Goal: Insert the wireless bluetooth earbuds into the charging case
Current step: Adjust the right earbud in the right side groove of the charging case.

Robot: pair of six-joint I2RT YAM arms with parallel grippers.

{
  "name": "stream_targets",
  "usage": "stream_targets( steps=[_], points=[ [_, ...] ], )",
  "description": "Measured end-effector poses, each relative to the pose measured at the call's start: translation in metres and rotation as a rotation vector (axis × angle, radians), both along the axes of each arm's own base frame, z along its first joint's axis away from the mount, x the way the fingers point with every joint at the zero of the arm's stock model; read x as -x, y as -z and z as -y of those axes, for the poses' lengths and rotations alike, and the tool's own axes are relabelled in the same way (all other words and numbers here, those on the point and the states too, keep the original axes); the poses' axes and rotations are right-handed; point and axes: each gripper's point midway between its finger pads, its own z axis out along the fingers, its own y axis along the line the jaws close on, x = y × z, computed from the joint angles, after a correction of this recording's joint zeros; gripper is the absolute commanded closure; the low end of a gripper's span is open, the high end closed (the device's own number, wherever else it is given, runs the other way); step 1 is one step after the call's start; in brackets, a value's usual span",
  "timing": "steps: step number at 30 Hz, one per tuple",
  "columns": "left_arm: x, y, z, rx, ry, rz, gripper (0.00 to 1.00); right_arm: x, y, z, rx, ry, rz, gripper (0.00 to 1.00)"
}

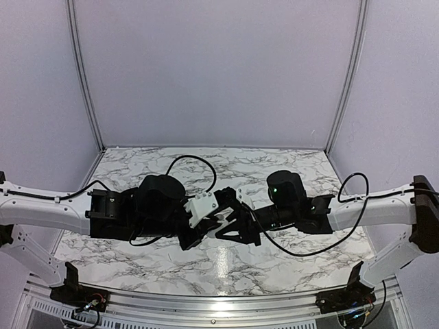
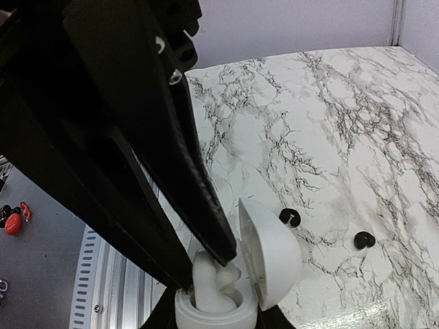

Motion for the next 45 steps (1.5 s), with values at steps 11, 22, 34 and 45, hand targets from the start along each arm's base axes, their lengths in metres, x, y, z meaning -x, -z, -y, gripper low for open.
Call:
stream_targets(
  steps=[11, 22, 34, 45],
  points=[
    [-0.001, -0.002, -0.001, -0.007, -0.004, 0.009, 1.00, -0.001, 0.001, 0.000, 0.004, 0.005, 0.001, 1.00],
    [0.002, -0.002, 0.000, 0.011, 0.004, -0.001, 1.00, 0.000, 0.002, 0.000, 0.007, 0.003, -0.002, 1.00],
    [0.009, -0.008, 0.004, 0.074, 0.027, -0.023, 1.00, 0.010, -0.005, 0.006, -0.032, -0.037, 0.001, 1.00],
    [0.018, -0.021, 0.008, 0.156, 0.071, -0.049, 1.00, 0.018, -0.019, 0.009, -0.089, -0.069, 0.033, 1.00]
  ],
)
